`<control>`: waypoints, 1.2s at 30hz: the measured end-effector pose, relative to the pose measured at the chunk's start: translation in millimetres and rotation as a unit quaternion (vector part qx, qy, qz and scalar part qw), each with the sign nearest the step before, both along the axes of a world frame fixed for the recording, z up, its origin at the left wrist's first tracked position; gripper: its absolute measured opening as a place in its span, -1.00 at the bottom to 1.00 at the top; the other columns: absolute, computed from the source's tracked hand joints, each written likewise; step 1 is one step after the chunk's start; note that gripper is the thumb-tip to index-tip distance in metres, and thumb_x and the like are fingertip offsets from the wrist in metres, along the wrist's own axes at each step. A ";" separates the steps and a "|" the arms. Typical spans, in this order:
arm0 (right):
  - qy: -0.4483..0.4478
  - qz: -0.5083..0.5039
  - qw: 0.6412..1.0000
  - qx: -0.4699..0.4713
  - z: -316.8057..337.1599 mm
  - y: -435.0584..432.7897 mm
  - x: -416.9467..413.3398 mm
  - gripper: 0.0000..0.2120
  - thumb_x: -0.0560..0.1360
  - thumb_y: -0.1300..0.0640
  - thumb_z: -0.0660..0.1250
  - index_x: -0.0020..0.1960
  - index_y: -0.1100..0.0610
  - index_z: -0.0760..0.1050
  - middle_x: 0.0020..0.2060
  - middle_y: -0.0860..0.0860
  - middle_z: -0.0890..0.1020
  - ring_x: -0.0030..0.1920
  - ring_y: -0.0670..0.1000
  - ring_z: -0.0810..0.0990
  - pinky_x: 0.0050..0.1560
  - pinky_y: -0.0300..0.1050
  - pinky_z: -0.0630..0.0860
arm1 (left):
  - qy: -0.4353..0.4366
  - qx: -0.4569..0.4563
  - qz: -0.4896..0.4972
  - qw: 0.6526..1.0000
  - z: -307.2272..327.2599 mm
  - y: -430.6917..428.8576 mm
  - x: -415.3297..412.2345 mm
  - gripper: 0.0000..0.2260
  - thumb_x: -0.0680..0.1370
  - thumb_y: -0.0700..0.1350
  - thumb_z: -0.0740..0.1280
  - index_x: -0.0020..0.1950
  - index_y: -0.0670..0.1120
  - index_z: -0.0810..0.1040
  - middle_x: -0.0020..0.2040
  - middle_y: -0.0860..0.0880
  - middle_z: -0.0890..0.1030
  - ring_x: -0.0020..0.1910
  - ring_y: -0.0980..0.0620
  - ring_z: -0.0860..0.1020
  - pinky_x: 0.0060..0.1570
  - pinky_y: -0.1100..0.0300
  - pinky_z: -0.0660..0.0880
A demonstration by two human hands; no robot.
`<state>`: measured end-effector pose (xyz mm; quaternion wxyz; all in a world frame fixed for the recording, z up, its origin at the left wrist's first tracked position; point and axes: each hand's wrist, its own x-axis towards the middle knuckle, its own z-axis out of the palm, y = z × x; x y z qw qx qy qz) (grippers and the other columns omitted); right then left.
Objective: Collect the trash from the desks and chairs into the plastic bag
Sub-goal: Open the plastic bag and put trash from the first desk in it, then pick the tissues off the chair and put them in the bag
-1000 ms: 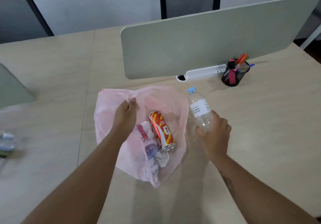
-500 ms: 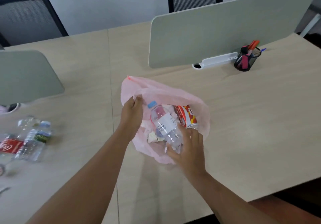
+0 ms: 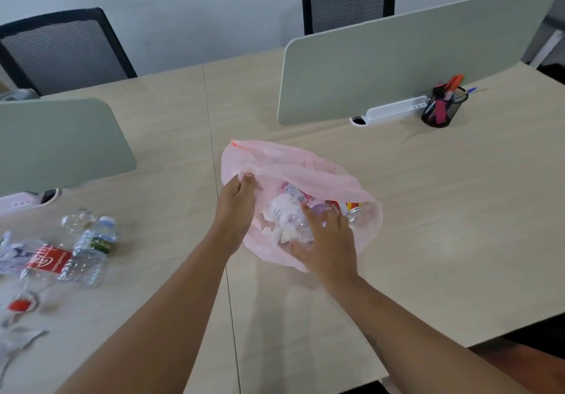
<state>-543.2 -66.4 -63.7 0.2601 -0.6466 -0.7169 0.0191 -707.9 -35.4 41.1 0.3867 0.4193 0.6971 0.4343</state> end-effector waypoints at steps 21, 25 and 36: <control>0.173 -0.253 0.892 -0.333 -29.4 49.2 104.9 -0.50 0.47 -0.09 0.32 0.34 0.06 0.35 0.22 0.17 0.44 0.25 0.26 0.35 0.13 0.08 0.36 | 0.034 -0.004 0.016 0.999 -6.1 -3.2 -7.0 -0.68 0.65 -0.01 0.10 -0.15 -0.14 0.51 -0.37 0.03 0.34 -0.37 0.02 0.32 -0.27 0.12 0.29; 0.184 -0.230 0.891 -0.344 -33.2 60.0 111.8 -0.72 0.53 0.02 0.16 0.20 0.00 0.48 0.12 0.11 0.51 0.19 0.23 0.40 0.12 0.03 0.39 | 0.029 -0.020 0.022 0.999 -17.0 -6.0 -7.6 -0.68 0.65 0.00 0.10 -0.16 -0.12 0.51 -0.36 0.02 0.34 -0.36 0.02 0.32 -0.25 0.10 0.29; 0.476 -0.187 0.838 -0.193 60.6 117.7 101.5 -0.84 0.56 0.16 0.07 0.07 0.15 0.37 -0.09 0.11 0.52 -0.15 0.13 0.54 -0.17 0.15 0.62 | 0.033 -0.006 0.092 0.995 29.5 42.7 -27.8 -0.77 0.56 -0.05 0.12 -0.23 -0.05 0.47 -0.32 -0.01 0.41 -0.33 -0.03 0.37 -0.31 0.14 0.28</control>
